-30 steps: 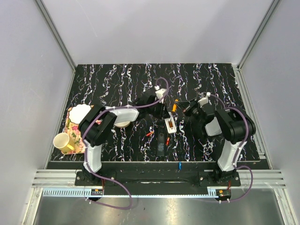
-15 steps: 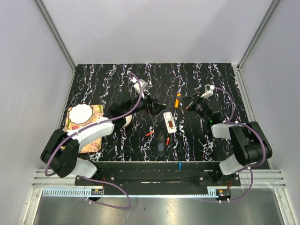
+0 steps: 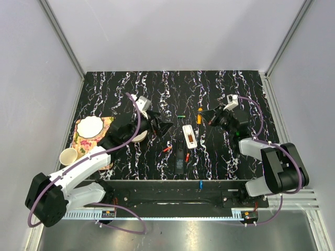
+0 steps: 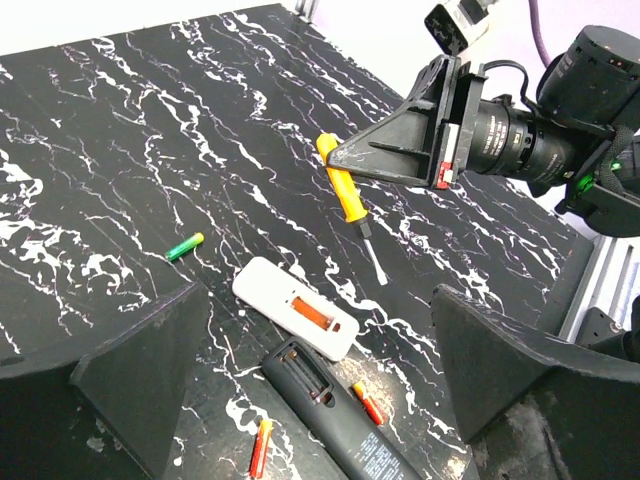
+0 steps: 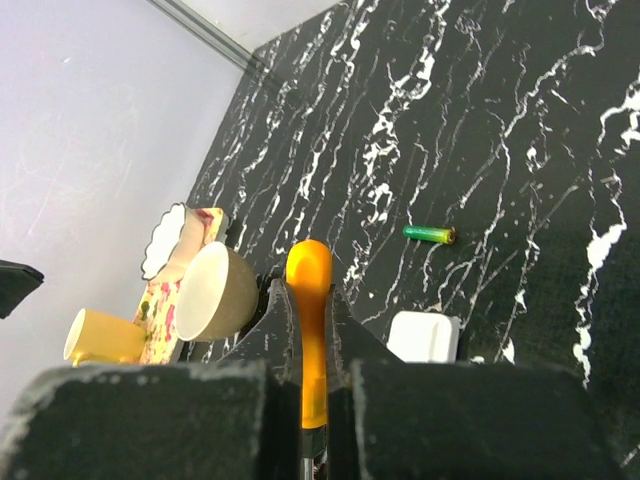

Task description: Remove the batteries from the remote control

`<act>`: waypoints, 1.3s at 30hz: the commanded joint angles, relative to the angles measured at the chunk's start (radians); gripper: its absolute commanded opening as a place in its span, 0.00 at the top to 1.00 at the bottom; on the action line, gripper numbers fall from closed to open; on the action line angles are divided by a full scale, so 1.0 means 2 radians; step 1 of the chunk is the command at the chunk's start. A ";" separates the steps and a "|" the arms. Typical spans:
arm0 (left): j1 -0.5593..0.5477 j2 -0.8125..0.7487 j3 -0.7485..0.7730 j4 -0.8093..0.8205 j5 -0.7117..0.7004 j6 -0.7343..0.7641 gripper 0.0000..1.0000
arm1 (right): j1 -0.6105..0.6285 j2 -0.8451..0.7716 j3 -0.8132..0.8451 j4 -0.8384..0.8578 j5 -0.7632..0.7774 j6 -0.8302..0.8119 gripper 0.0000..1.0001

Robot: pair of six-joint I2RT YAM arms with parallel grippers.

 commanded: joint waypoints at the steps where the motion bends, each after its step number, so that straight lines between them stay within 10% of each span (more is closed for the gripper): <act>1: 0.001 -0.018 -0.007 0.005 -0.020 0.007 0.01 | -0.008 0.006 0.017 -0.022 -0.009 -0.019 1.00; 19: 0.001 -0.093 -0.039 -0.021 -0.066 -0.008 0.01 | -0.020 0.052 0.033 -0.180 0.079 -0.053 0.98; 25: 0.001 -0.099 -0.035 -0.037 -0.068 -0.009 0.01 | -0.020 0.061 0.049 -0.202 0.061 -0.058 0.58; 39: 0.001 -0.119 -0.039 -0.038 -0.079 -0.002 0.01 | -0.020 -0.038 0.039 -0.206 0.044 -0.085 0.06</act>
